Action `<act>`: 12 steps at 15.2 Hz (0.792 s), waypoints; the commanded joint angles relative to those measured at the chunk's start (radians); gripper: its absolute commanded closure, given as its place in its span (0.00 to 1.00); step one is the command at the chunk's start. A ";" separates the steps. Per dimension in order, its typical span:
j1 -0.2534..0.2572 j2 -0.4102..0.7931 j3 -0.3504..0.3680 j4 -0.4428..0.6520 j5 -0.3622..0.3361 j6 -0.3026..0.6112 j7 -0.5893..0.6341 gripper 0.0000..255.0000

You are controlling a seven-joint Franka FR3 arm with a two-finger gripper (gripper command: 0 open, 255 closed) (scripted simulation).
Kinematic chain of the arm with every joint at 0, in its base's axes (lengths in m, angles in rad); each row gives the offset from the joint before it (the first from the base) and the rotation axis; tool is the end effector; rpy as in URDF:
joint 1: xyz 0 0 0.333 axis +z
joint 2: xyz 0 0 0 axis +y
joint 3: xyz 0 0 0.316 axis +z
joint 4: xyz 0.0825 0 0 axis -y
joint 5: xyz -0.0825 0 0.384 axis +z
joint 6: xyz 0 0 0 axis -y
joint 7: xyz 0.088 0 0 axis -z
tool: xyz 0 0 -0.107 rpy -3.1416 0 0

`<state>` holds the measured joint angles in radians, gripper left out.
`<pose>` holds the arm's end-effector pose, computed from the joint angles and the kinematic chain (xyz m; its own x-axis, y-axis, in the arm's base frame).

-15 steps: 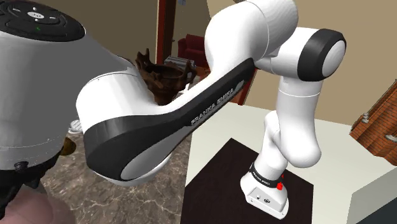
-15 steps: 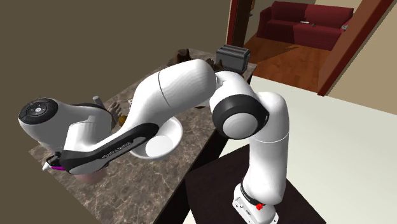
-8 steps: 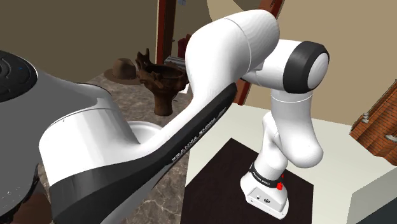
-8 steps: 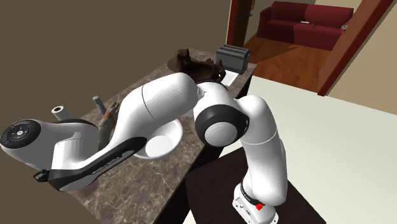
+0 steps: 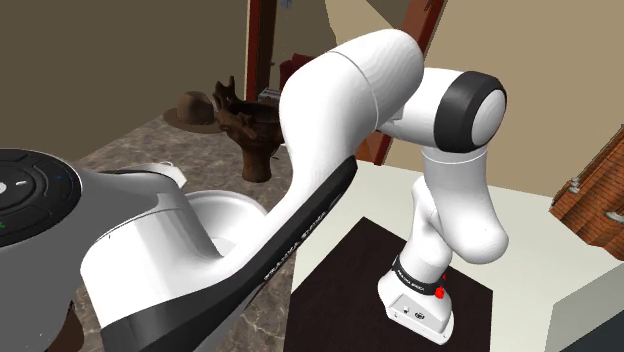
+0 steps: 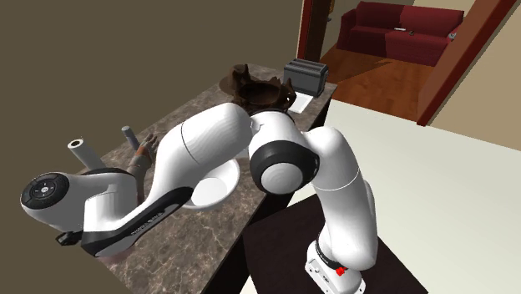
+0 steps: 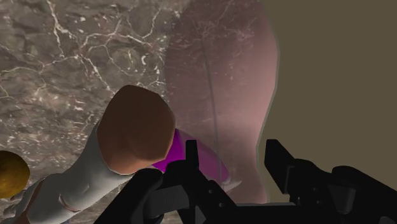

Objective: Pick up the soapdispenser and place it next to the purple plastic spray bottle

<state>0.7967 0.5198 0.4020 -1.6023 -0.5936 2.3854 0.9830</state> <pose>0.3037 0.6434 0.3794 0.8020 0.4363 0.4079 0.4939 -0.8685 -0.0421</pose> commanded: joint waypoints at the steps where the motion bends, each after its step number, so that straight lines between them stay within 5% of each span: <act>1: 0.002 0.009 -0.006 -0.009 -0.011 0.019 0.011 1.00; 12: 0.012 0.039 -0.024 -0.026 -0.040 0.062 0.040 1.00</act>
<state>0.8066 0.5501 0.3787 -1.6248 -0.6345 2.4522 1.0227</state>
